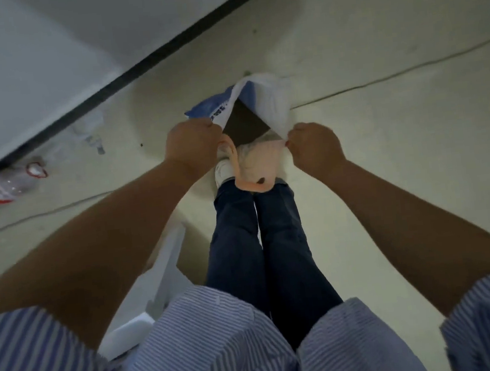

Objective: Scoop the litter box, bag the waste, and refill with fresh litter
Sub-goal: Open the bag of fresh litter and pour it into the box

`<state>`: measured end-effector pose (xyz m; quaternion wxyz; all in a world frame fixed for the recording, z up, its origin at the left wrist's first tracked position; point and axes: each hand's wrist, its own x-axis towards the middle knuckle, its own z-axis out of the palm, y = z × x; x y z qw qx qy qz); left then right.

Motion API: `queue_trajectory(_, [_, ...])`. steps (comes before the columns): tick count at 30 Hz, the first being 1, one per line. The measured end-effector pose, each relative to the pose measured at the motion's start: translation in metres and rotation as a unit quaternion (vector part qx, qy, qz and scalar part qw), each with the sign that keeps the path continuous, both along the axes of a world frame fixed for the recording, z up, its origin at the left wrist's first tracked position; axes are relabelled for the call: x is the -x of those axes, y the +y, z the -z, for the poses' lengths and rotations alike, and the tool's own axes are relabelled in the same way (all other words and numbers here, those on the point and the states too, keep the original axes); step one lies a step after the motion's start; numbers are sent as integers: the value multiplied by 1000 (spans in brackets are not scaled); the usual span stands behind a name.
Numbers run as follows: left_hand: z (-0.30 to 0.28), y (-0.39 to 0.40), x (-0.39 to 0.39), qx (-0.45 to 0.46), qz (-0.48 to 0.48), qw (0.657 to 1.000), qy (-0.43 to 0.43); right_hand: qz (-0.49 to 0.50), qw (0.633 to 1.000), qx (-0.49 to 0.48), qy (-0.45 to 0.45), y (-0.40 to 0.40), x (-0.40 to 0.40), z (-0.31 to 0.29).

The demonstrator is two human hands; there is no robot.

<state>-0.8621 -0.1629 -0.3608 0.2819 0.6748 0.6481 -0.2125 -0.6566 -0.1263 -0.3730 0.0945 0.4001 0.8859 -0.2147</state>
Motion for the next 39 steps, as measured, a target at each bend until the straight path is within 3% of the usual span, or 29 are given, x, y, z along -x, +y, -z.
queue_trajectory(2, [-17,5,-29,24,64,998,-9,87,994,36,-59,-22,-27,-26])
queue_trajectory(6, [-39,19,-89,-58,287,956,-21,265,936,177,-152,-76,-91,-54])
queue_trajectory(10, [-58,13,-189,52,352,934,2,421,873,199,-146,-139,-162,-69])
queue_trajectory(12, [-68,0,-238,40,381,924,2,476,858,143,-131,-176,-197,-75])
queue_trajectory(14, [-71,-18,-292,22,427,904,-12,510,855,12,-95,-217,-236,-76])
queue_trajectory(16, [-79,-43,-346,-27,507,861,-26,556,828,-22,-70,-263,-276,-76])
queue_trajectory(19, [-89,-91,-423,-108,645,752,-87,618,786,-9,-34,-336,-326,-80])
queue_trajectory(24, [-102,-179,-547,-162,738,643,-124,717,696,-44,-14,-443,-406,-102])
queue_trajectory(27, [-104,-230,-615,-126,778,601,-133,768,636,-73,-30,-500,-451,-118])
queue_trajectory(31, [-103,-292,-708,-103,821,535,-168,821,567,-41,-61,-578,-507,-125])
queue_trajectory(36, [-112,-368,-835,-74,822,562,-54,867,488,31,-99,-663,-583,-134])
queue_trajectory(37, [-110,-380,-860,-63,830,552,-44,877,467,43,-105,-679,-599,-135])
queue_trajectory(39, [-108,-405,-912,-77,868,487,-56,895,429,76,-94,-707,-629,-137])
